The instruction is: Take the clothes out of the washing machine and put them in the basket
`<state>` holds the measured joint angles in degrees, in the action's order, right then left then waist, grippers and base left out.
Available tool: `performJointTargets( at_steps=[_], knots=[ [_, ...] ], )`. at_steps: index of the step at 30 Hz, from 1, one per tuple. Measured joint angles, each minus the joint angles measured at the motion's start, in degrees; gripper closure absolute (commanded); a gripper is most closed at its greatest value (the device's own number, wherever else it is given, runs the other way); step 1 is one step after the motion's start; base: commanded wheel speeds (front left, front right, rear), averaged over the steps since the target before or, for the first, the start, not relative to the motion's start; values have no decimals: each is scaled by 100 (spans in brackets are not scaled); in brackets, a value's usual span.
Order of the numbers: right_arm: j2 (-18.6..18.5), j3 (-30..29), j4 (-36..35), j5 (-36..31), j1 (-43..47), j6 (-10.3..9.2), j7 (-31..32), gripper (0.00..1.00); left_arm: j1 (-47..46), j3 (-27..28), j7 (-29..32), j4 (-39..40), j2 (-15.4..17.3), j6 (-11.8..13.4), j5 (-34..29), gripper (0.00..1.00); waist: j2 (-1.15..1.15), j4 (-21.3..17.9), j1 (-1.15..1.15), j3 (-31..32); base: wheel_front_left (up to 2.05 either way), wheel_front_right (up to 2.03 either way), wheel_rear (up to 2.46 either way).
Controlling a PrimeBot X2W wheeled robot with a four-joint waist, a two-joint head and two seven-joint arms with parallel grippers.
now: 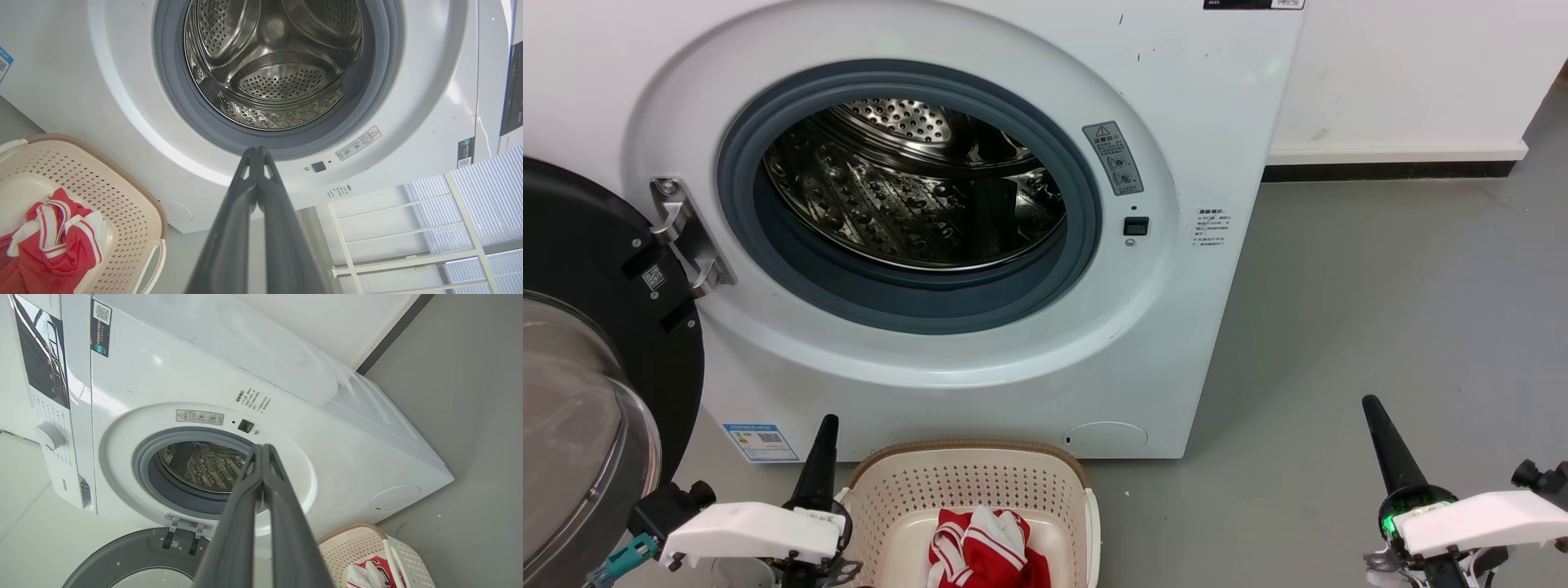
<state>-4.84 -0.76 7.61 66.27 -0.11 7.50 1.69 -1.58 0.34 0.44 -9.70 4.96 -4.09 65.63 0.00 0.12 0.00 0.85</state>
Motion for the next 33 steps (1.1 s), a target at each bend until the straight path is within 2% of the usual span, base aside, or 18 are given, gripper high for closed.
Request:
performJointTargets(
  at_steps=[33],
  knots=[
    [2, -202, 388, 1741, -339, -1, 174, 100, -250, 281, 294, -274, -45, -205, 1740, 100, 0, -7, 0, -59, 0, 0, 0]
  ],
)
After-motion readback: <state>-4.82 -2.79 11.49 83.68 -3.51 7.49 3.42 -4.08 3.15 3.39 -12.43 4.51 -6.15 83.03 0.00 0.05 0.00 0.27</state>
